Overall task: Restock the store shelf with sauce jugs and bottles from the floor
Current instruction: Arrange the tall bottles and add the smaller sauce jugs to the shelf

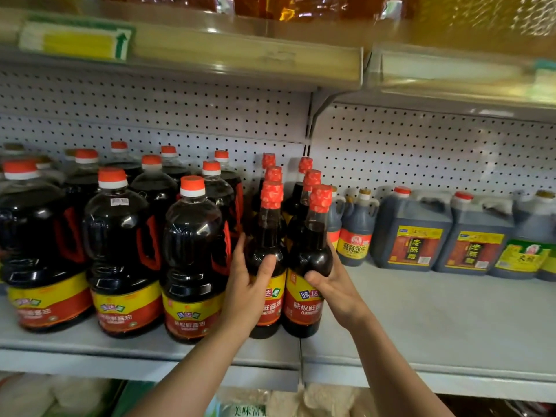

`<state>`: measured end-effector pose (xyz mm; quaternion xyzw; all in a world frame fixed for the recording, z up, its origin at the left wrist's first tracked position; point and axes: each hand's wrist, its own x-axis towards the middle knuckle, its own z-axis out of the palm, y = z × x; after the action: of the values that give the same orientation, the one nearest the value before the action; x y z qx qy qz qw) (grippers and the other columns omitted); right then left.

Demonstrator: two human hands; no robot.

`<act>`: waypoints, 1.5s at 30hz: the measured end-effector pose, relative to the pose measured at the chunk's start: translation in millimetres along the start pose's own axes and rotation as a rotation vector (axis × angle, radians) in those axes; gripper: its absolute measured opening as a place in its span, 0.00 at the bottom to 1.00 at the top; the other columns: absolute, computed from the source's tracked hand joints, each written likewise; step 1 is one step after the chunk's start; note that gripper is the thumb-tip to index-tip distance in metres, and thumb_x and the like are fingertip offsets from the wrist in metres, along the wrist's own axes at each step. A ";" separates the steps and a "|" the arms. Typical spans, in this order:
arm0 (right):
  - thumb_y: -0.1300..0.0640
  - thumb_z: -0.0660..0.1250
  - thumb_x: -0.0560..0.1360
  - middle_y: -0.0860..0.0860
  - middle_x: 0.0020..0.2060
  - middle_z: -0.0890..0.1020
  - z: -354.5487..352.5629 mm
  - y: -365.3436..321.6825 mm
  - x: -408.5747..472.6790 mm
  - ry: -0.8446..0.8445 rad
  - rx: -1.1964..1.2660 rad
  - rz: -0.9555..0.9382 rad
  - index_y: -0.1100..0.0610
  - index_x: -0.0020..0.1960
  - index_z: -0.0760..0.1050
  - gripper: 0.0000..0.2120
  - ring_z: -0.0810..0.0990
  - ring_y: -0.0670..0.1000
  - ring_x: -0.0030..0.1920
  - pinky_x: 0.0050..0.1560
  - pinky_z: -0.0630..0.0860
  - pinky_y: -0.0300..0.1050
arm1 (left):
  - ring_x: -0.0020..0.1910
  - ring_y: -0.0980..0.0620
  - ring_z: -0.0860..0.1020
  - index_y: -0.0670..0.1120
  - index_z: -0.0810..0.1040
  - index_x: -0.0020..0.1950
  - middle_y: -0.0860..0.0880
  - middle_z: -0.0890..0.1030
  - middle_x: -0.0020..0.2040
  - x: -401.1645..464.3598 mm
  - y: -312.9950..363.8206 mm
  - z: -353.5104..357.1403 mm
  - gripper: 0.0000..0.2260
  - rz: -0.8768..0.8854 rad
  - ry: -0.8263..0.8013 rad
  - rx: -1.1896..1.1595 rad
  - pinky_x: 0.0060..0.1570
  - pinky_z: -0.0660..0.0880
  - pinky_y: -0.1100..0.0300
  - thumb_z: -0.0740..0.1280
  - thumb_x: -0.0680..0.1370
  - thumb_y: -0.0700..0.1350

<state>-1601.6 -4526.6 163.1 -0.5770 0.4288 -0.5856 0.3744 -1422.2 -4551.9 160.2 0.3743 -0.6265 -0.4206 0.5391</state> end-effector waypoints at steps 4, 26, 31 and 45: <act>0.43 0.82 0.65 0.57 0.70 0.76 -1.0 6.7 1.2 0.019 0.026 0.018 0.56 0.81 0.54 0.55 0.75 0.60 0.70 0.66 0.77 0.56 | 0.75 0.57 0.62 0.59 0.55 0.80 0.57 0.64 0.77 6.3 -1.2 -0.2 0.37 0.019 0.014 -0.008 0.71 0.62 0.56 0.63 0.73 0.63; 0.47 0.79 0.70 0.63 0.68 0.77 6.5 34.3 -6.8 -0.007 0.210 0.032 0.65 0.76 0.61 0.45 0.78 0.64 0.66 0.61 0.78 0.51 | 0.67 0.65 0.72 0.59 0.63 0.76 0.67 0.73 0.68 -23.6 -75.4 -4.3 0.35 0.008 -0.021 -0.044 0.64 0.69 0.66 0.70 0.73 0.64; 0.44 0.80 0.68 0.61 0.65 0.80 5.8 31.6 -3.8 -0.037 0.205 0.054 0.65 0.74 0.63 0.46 0.80 0.61 0.64 0.59 0.79 0.48 | 0.65 0.68 0.72 0.59 0.64 0.74 0.73 0.73 0.64 -24.4 -77.1 -2.2 0.28 -0.002 -0.011 -0.055 0.56 0.69 0.77 0.70 0.76 0.52; 0.41 0.80 0.66 0.61 0.64 0.80 7.6 45.0 -6.4 0.004 0.179 0.096 0.64 0.73 0.66 0.46 0.81 0.62 0.63 0.59 0.79 0.50 | 0.64 0.71 0.71 0.52 0.64 0.77 0.60 0.74 0.68 -29.1 -73.4 1.9 0.32 0.018 0.059 -0.020 0.56 0.67 0.80 0.68 0.74 0.55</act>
<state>-1596.2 -4536.9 118.6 -0.5189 0.4028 -0.6042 0.4511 -1419.0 -4551.8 81.3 0.3752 -0.6095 -0.4108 0.5648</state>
